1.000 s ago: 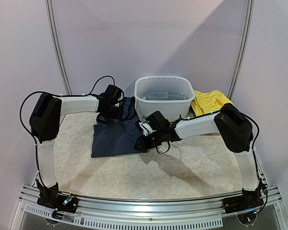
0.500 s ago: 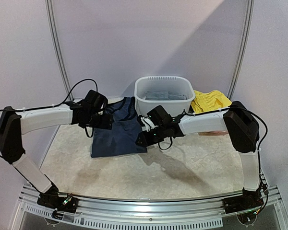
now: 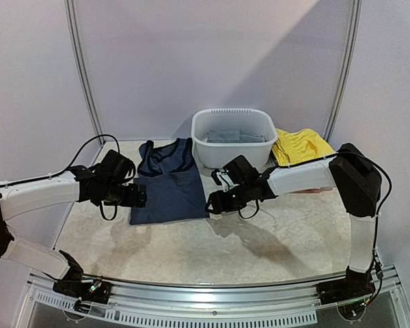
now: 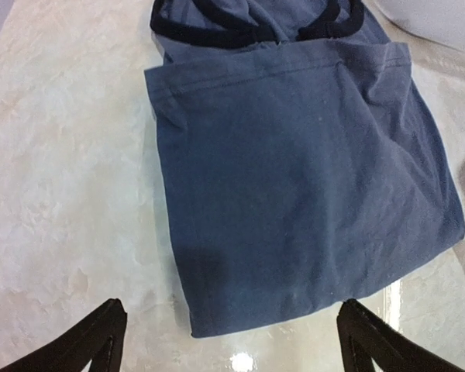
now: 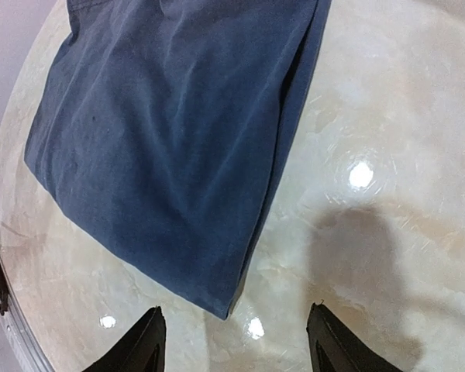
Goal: Fold and stack the mixed laundry pile
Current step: Pick up the 2/3-rectangle-folded tank top from the center of the board.
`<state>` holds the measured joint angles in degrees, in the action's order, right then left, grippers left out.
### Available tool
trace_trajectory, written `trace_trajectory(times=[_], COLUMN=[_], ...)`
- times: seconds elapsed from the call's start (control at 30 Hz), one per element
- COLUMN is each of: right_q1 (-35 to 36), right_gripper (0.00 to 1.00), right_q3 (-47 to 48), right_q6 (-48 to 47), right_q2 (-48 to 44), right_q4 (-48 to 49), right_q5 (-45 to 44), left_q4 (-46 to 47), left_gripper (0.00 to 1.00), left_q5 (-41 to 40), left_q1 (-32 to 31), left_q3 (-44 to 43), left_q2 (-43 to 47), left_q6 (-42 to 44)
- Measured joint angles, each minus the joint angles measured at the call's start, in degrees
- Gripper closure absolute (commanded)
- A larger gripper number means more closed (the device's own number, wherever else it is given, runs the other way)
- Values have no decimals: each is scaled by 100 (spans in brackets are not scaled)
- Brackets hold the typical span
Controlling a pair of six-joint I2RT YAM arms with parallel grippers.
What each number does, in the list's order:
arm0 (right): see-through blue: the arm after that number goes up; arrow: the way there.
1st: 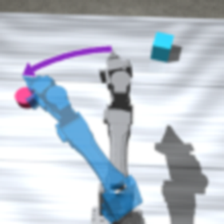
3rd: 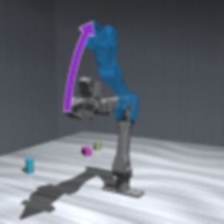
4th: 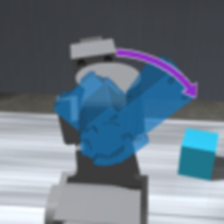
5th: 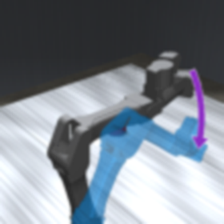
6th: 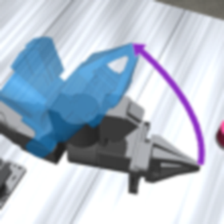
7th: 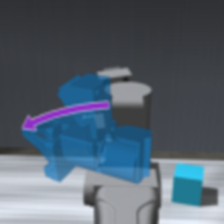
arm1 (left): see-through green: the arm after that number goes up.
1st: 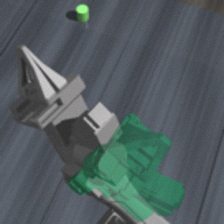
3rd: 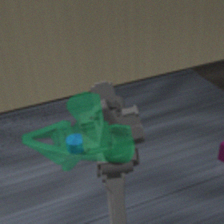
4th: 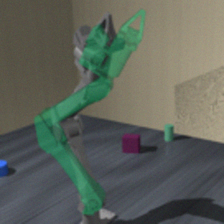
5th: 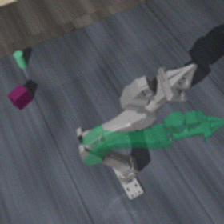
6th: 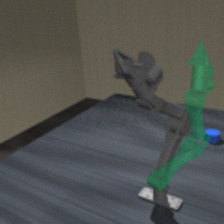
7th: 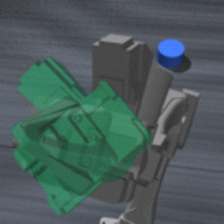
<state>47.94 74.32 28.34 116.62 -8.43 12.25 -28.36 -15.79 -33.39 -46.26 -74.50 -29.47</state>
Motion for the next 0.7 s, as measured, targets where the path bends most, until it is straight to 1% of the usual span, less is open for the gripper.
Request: trace_trajectory(times=[0.17, 0.43, 0.5, 0.7], right_q1=[0, 0, 0, 0], right_gripper=[43, 59, 60, 61], right_q3=[-227, -275, -275, -275], right_q6=[214, 514, 588, 680], right_q2=[0, 2, 11, 151], right_q4=[175, 424, 496, 610], right_q5=[293, 695, 780, 848], left_q4=[-310, -603, -612, -573], left_gripper=[19, 27, 30, 31], left_q5=[125, 245, 289, 433], left_q1=[-4, -11, -11, -11], left_q3=[271, 680, 811, 1051], left_q2=[186, 363, 398, 426], left_q6=[-293, -680, -737, -855])
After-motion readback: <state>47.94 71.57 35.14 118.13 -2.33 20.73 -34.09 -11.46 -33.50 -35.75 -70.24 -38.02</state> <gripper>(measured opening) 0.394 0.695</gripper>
